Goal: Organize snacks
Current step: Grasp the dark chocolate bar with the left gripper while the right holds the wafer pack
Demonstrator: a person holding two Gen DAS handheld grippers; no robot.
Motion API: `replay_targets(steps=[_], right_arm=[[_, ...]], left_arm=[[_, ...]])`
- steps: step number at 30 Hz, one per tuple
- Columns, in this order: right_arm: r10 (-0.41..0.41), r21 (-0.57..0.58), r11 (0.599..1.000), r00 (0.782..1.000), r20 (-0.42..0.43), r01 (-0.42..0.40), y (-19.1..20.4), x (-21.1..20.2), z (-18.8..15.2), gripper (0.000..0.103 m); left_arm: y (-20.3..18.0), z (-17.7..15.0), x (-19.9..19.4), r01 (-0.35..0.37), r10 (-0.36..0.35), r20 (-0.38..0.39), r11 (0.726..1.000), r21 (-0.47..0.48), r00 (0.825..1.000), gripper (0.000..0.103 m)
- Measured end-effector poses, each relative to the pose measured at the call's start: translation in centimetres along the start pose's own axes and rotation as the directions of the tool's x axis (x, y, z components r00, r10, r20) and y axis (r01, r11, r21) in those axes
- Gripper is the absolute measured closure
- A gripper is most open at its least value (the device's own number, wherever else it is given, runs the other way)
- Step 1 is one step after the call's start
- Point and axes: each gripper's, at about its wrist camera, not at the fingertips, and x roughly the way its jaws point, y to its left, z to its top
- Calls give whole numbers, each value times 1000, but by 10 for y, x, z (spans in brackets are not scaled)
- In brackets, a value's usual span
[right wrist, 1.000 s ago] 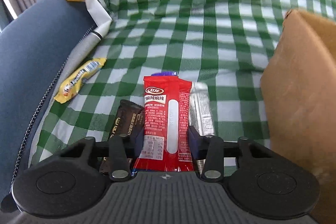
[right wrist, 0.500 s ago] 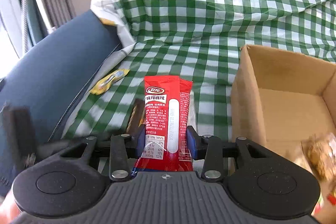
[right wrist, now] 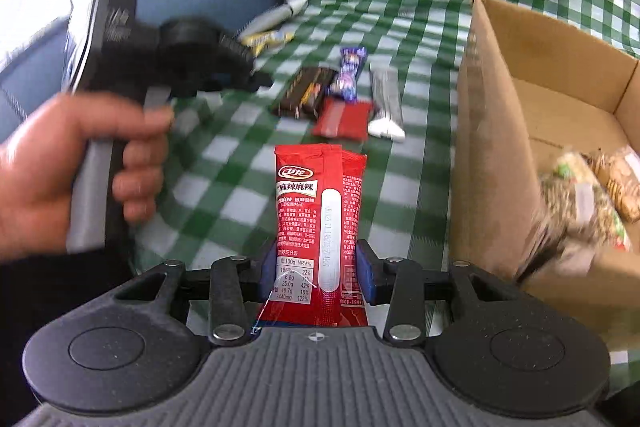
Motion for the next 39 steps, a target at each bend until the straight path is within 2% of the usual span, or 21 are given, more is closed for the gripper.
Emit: replay_targets(steps=[2, 4, 6, 10, 18, 21, 24, 30, 34, 37, 39], right_arm=[[0, -11, 1000, 1000, -4, 0, 1, 4, -6, 61], [4, -27, 1000, 1000, -4, -4, 2, 7, -9, 61], [1, -62, 998, 1000, 4, -1, 6, 10, -10, 61], [-9, -76, 997, 1000, -8, 8, 6, 19, -11, 61], [-54, -73, 996, 998, -39, 51, 1, 33, -10, 61], [-62, -76, 995, 997, -45, 58, 2, 35, -12, 60], [-71, -82, 994, 996, -51, 67, 1, 36, -13, 60], [-78, -81, 994, 996, -47, 74, 0, 37, -14, 60], [-85, -83, 993, 996, -40, 82, 1, 36, -14, 60], [-84, -71, 994, 996, -37, 82, 0, 36, -14, 60], [-85, -67, 994, 996, -38, 82, -1, 35, -15, 60]], left_arm=[[-11, -3, 8, -16, 17, -4, 998, 67, 1000, 60], [-23, -8, 16, -49, 49, 1, 989, 136, 999, 43], [-33, -13, 25, -76, 78, -2, 976, 202, 997, 37], [-45, -22, 37, -116, 117, 14, 951, 286, 993, 36], [-44, -21, 50, -174, 172, 34, 943, 283, 985, 37], [-41, -19, 50, -182, 183, 22, 943, 279, 983, 54], [-41, -19, 45, -174, 174, 23, 943, 284, 984, 60], [-38, -17, 18, -141, 138, 26, 965, 221, 990, 60], [-21, -18, -9, -75, 77, -41, 996, 41, 996, 60], [-14, -24, -30, -14, 8, -87, 997, -70, 996, 60], [-13, -28, -41, -2, -10, -134, 996, -90, 991, 60]])
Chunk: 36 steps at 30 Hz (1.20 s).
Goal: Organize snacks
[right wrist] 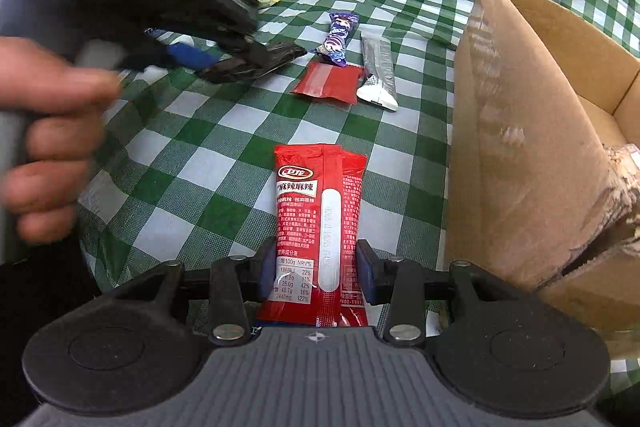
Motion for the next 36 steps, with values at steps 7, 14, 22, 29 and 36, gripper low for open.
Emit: replay_targets(steps=[7, 14, 22, 29, 36], right_arm=[[-11, 31, 999, 1000, -8, 11, -7, -3, -4, 60], [-13, 28, 1000, 1000, -11, 13, -7, -1, -5, 58], [-2, 17, 1000, 1000, -11, 2, -6, 2, -5, 52], [-2, 11, 1000, 1000, -9, 3, -6, 2, -5, 51], [2, 1, 1000, 1000, 4, -3, -6, 1, -7, 52]], left_arm=[[3, -24, -14, -77, 65, -200, 996, -54, 978, 60], [2, -30, -21, -99, 93, -134, 994, -39, 987, 44], [-14, -34, -7, -112, 117, -115, 992, 50, 986, 43], [-18, -38, -3, -124, 133, -107, 989, 86, 985, 43], [-20, -39, -3, -133, 143, -99, 986, 101, 985, 43]])
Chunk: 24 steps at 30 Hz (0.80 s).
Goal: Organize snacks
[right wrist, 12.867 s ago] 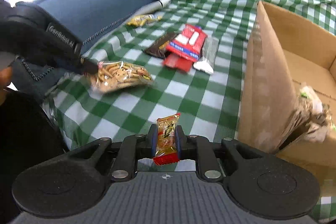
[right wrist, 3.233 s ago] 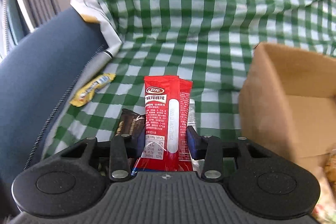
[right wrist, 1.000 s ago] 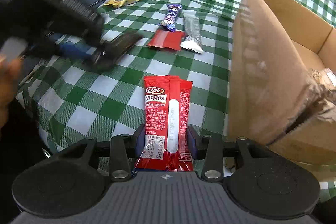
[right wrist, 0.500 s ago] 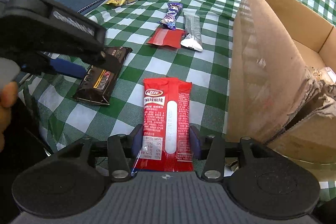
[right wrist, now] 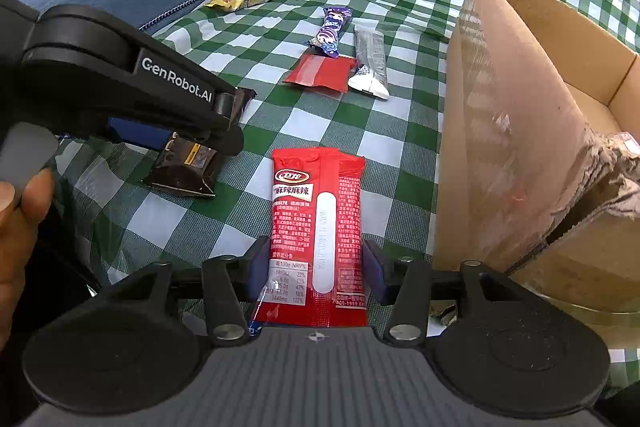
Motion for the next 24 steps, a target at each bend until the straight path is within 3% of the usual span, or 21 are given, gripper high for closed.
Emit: replay_targets(steps=[3, 6, 10, 17, 24], right_arm=[[2, -5, 1000, 1000, 9, -2, 0, -3, -2, 56], [-2, -13, 1000, 1000, 9, 2, 2, -5, -3, 57], [-8, -12, 1000, 1000, 10, 8, 2, -8, -5, 57], [-14, -3, 1000, 1000, 9, 14, 0, -10, -5, 57], [-15, -5, 1000, 1000, -10, 15, 1, -6, -6, 56]], left_arm=[[0, 0, 0, 0, 0, 1, 1000, 2, 1000, 44], [-2, -1, 0, 1, -1, -7, 1000, 27, 1000, 60], [-7, -3, -2, 7, -7, 3, 998, 61, 1000, 65], [-2, -1, -5, 47, -47, -22, 999, 20, 999, 65], [-5, -4, -1, 14, -13, -28, 999, 40, 1000, 57]])
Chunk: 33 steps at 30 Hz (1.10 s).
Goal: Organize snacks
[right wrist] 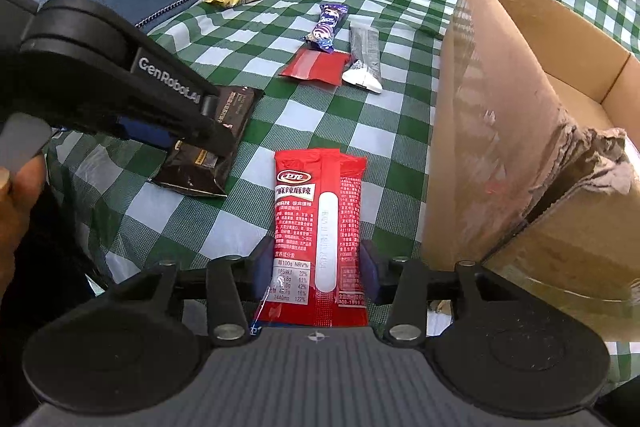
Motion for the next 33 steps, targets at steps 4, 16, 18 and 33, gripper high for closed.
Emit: replay_targets(steps=[4, 16, 18, 33], right_arm=[[-1, -1, 1000, 1000, -1, 1, 0, 1, 0, 56], [2, -11, 1000, 1000, 10, -2, 0, -1, -1, 58], [-4, -10, 1000, 1000, 19, 4, -1, -3, -1, 59], [12, 14, 1000, 993, 119, -13, -1, -24, 3, 59]], left_arm=[[-4, -1, 2, -21, 20, 16, 1000, 19, 1000, 56], [1, 1, -2, 16, -15, 32, 1000, -9, 999, 69], [1, 1, -5, 25, -25, 40, 1000, -18, 999, 69], [16, 5, -28, 127, -109, 140, 984, -124, 984, 76]])
